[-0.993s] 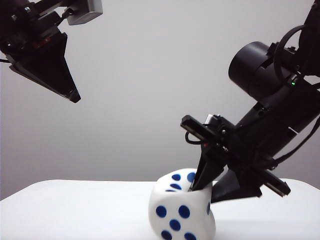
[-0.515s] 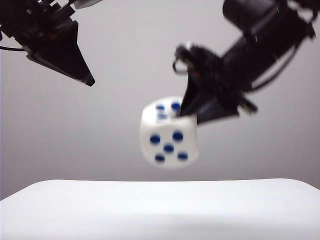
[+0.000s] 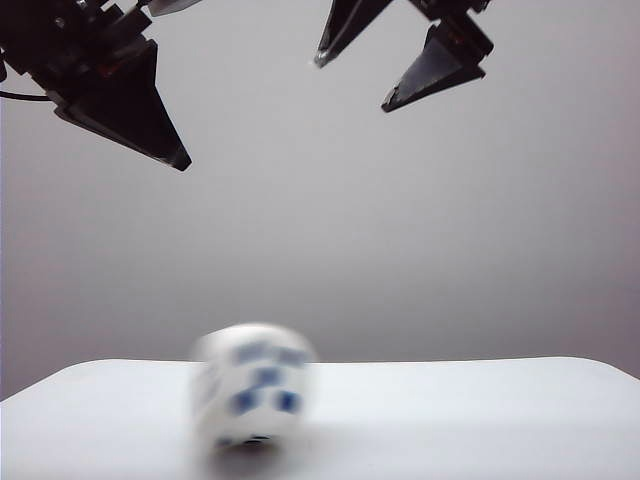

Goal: Pick up the dice on the table and roll the dice.

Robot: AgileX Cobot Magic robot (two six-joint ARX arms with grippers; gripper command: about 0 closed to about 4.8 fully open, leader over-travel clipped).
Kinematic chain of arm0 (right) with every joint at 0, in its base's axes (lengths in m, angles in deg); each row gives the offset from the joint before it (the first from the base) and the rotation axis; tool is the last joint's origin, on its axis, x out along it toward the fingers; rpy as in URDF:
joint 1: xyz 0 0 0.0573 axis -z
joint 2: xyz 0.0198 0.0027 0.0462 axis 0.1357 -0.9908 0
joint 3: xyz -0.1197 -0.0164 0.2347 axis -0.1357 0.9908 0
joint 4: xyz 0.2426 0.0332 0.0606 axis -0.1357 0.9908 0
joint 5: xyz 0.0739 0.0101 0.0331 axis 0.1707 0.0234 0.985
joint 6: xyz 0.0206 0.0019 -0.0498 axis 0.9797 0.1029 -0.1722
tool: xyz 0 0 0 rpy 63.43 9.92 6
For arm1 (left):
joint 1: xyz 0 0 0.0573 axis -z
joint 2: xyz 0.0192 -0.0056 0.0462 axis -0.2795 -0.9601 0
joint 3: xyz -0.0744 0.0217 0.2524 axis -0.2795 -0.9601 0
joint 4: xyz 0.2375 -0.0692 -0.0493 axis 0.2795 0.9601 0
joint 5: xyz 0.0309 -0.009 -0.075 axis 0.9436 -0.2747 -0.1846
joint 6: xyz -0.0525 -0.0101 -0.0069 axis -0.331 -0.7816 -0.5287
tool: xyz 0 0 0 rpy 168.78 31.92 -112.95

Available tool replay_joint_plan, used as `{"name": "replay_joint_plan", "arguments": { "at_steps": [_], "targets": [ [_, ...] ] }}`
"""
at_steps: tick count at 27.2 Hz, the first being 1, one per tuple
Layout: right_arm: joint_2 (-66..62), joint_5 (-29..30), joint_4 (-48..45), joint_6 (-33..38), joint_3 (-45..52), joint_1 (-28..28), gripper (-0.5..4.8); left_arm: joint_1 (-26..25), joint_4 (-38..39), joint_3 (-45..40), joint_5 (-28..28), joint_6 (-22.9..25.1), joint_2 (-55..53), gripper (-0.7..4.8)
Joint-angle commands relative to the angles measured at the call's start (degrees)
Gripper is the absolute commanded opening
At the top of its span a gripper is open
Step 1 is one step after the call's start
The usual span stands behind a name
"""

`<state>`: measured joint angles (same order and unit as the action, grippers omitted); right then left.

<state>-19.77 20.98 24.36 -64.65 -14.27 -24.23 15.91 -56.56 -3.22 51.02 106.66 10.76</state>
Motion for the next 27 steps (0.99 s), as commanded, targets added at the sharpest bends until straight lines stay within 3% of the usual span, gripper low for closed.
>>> {"name": "replay_joint_plan", "arguments": {
  "at_steps": [1, 6, 9, 17, 21, 25, 27],
  "targets": [
    [2.10, -3.28, 0.11, -0.83, -0.92, 0.02, 4.42, -0.04, -0.70, 0.15, -0.11, 0.07, 0.15, -0.05],
    [3.76, -8.22, 2.82, -2.01, -0.85, 1.07, 4.41, -0.09, 2.95, 0.37, 5.90, 3.32, 0.87, -0.05],
    [3.80, -6.23, 7.08, -2.36, -0.74, 3.04, 4.41, -0.13, 12.55, 2.73, 16.15, 4.50, 1.18, -0.05],
    [3.89, 1.51, 14.21, -4.37, -0.50, 3.37, 4.39, -0.68, 26.71, 8.76, 23.32, 1.99, 2.80, -0.05],
    [4.59, 4.50, 20.22, -5.44, -0.46, 3.37, 4.14, -1.49, 36.26, 9.68, 23.67, -6.32, 9.51, -0.05],
    [9.77, 5.16, 16.39, -4.66, 2.25, 3.34, 4.08, -1.49, 39.65, 9.66, 24.76, -13.66, 18.86, -0.05],
    [12.70, 4.68, 14.62, -3.67, 4.11, 3.34, 4.08, -1.49, 40.61, 9.66, 24.24, -14.86, 22.69, -0.05]
  ]
}}
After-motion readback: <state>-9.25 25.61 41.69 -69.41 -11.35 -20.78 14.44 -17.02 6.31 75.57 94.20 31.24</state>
